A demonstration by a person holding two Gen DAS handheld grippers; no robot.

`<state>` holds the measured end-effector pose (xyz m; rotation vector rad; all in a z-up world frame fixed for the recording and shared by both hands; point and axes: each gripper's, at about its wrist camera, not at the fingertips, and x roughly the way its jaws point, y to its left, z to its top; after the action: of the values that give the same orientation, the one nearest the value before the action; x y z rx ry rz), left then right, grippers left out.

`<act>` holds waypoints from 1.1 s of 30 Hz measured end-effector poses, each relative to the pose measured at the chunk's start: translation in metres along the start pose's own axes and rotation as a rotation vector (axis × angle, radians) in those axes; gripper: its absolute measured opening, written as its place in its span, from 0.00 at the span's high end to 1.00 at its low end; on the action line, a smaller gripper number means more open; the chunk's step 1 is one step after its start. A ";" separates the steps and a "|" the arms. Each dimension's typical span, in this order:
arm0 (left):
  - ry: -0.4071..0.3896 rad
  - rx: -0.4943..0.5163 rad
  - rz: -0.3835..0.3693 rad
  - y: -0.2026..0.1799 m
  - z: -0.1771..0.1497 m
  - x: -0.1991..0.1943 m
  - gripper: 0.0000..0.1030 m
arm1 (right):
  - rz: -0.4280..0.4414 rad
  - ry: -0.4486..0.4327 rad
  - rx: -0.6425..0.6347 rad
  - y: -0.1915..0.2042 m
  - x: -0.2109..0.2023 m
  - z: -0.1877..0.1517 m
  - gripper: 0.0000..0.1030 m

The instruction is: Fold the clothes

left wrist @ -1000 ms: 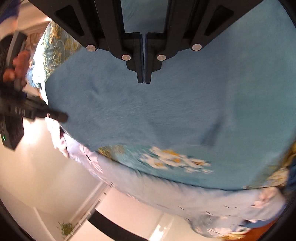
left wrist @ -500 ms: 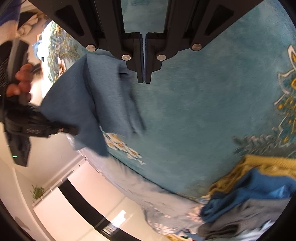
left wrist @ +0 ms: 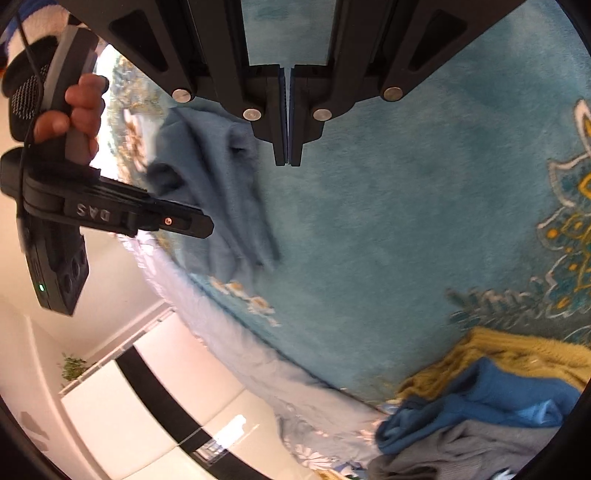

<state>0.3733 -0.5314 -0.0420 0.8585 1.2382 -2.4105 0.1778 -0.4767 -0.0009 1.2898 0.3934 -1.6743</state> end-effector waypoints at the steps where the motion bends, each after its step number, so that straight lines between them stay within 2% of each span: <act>1: -0.001 0.005 -0.021 -0.004 0.001 0.001 0.99 | 0.018 -0.020 0.011 -0.005 -0.008 -0.004 0.79; 5: -0.020 0.039 -0.114 -0.029 0.012 0.006 0.98 | 0.024 -0.095 0.090 -0.036 -0.038 -0.020 0.78; 7: -0.027 0.098 -0.143 -0.047 0.019 0.012 0.93 | 0.002 -0.117 0.136 -0.057 -0.050 -0.034 0.78; 9: -0.028 0.154 -0.175 -0.064 0.025 0.017 0.74 | -0.001 -0.121 0.178 -0.074 -0.057 -0.047 0.78; 11: -0.023 0.199 -0.202 -0.078 0.030 0.023 0.61 | -0.015 -0.121 0.222 -0.090 -0.063 -0.061 0.78; 12: -0.009 0.220 -0.200 -0.085 0.030 0.028 0.56 | -0.020 -0.122 0.243 -0.098 -0.065 -0.067 0.78; 14: 0.025 0.248 -0.177 -0.092 0.030 0.039 0.53 | -0.022 -0.124 0.275 -0.110 -0.067 -0.075 0.78; 17: 0.078 0.253 -0.128 -0.096 0.027 0.059 0.54 | -0.021 -0.119 0.306 -0.125 -0.068 -0.086 0.78; 20: 0.074 0.221 -0.154 -0.095 0.020 0.056 0.57 | -0.013 -0.109 0.325 -0.136 -0.067 -0.095 0.78; 22: 0.075 0.205 -0.143 -0.092 0.020 0.057 0.80 | -0.006 -0.104 0.337 -0.140 -0.065 -0.100 0.78; 23: 0.075 0.197 -0.137 -0.090 0.020 0.057 0.95 | -0.002 -0.103 0.342 -0.141 -0.065 -0.102 0.78; 28: 0.011 0.161 -0.104 -0.068 0.017 0.048 0.96 | 0.010 -0.114 0.342 -0.144 -0.066 -0.106 0.78; 31: 0.054 0.114 -0.043 -0.044 0.005 0.059 0.96 | 0.014 -0.114 0.337 -0.146 -0.062 -0.109 0.78; 33: 0.077 0.053 -0.048 -0.029 -0.004 0.068 0.96 | 0.023 -0.105 0.348 -0.150 -0.056 -0.112 0.78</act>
<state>0.3076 -0.5103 -0.0680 0.9563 1.2414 -2.4797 0.1180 -0.2949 -0.0381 1.4399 0.0225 -1.8362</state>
